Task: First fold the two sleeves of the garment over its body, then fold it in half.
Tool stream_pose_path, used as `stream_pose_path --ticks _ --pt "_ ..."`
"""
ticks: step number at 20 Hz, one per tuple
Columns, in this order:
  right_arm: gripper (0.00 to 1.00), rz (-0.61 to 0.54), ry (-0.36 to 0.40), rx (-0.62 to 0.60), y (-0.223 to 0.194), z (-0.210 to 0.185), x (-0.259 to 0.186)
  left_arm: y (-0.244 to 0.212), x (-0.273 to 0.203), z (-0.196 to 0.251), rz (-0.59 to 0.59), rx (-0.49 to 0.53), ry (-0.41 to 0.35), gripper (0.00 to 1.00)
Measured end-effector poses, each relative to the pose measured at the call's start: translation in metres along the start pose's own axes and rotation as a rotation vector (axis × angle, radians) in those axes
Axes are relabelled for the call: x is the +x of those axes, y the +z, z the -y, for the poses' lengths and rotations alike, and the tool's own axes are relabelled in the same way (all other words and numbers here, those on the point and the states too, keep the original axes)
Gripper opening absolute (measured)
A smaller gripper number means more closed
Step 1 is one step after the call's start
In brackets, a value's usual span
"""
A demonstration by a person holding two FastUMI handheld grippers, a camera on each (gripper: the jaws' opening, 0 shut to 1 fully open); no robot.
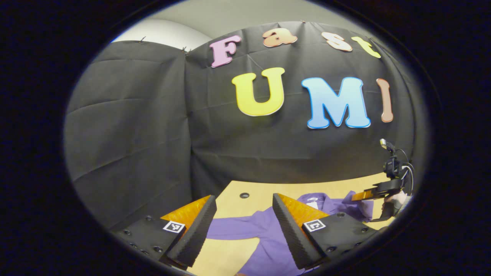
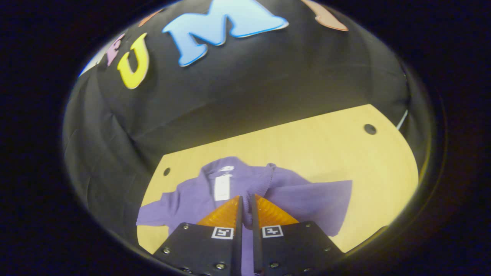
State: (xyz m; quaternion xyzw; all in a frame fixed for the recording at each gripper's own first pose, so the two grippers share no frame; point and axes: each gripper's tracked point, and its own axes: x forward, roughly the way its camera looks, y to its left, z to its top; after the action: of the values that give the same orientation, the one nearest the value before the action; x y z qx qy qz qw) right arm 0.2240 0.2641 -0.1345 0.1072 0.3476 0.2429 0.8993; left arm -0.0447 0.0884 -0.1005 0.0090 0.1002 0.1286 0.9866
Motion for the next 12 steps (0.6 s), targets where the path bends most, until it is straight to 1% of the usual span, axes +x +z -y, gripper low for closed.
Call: stream_pose_path --ticks 3,6,9,12 --pt "0.12 -0.055 0.106 -0.031 -0.023 -0.08 0.035 -0.016 -0.014 -0.044 -0.029 0.01 0.092 0.94" --pt "0.12 -0.104 0.181 -0.052 -0.045 -0.142 0.059 -0.03 -0.031 -0.082 -0.059 0.001 0.164 0.94" --pt "0.12 -0.147 0.23 -0.097 -0.07 -0.192 0.08 -0.044 -0.045 -0.108 -0.091 -0.014 0.215 0.94" --pt "0.12 -0.197 0.244 -0.141 -0.098 -0.221 0.101 -0.053 -0.055 -0.128 -0.115 -0.021 0.257 0.94"
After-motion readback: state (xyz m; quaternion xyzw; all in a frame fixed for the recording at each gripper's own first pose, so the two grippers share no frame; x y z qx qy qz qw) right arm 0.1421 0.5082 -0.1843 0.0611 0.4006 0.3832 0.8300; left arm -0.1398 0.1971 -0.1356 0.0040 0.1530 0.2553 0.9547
